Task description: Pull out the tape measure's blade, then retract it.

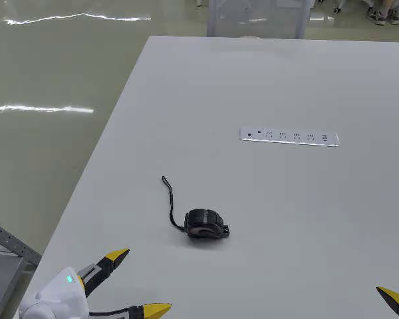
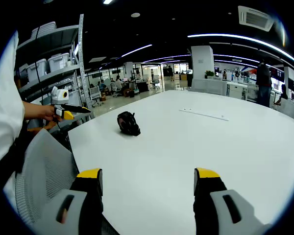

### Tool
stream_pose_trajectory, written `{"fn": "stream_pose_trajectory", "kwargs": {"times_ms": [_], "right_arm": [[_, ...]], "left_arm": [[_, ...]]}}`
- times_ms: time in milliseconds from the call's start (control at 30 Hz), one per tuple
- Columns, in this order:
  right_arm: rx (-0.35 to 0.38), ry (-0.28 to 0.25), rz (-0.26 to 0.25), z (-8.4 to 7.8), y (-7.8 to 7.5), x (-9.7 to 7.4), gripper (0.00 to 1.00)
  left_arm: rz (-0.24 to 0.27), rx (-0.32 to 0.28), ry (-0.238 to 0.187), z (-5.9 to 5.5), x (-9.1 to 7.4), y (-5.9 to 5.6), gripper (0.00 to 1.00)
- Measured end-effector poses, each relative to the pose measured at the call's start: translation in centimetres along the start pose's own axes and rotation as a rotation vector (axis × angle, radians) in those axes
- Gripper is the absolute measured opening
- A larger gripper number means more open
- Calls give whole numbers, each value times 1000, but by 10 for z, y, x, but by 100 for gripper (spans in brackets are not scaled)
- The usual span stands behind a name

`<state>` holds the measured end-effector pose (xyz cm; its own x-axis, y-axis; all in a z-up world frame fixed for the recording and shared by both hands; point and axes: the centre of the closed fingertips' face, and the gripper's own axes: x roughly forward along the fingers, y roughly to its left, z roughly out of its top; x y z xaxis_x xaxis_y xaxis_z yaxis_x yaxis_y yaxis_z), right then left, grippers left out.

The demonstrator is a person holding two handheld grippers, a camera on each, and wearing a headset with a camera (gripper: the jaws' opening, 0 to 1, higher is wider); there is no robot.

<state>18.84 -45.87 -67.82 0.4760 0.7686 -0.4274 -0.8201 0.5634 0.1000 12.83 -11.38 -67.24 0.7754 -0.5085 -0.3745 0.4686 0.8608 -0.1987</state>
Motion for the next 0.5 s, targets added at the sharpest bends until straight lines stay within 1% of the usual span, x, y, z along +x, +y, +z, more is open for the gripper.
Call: {"fn": "stream_pose_trajectory", "kwargs": {"times_ms": [500], "right_arm": [[-4, 5, 4, -2, 2, 1, 77]], "left_arm": [[5, -5, -2, -1, -1, 2, 86]]}}
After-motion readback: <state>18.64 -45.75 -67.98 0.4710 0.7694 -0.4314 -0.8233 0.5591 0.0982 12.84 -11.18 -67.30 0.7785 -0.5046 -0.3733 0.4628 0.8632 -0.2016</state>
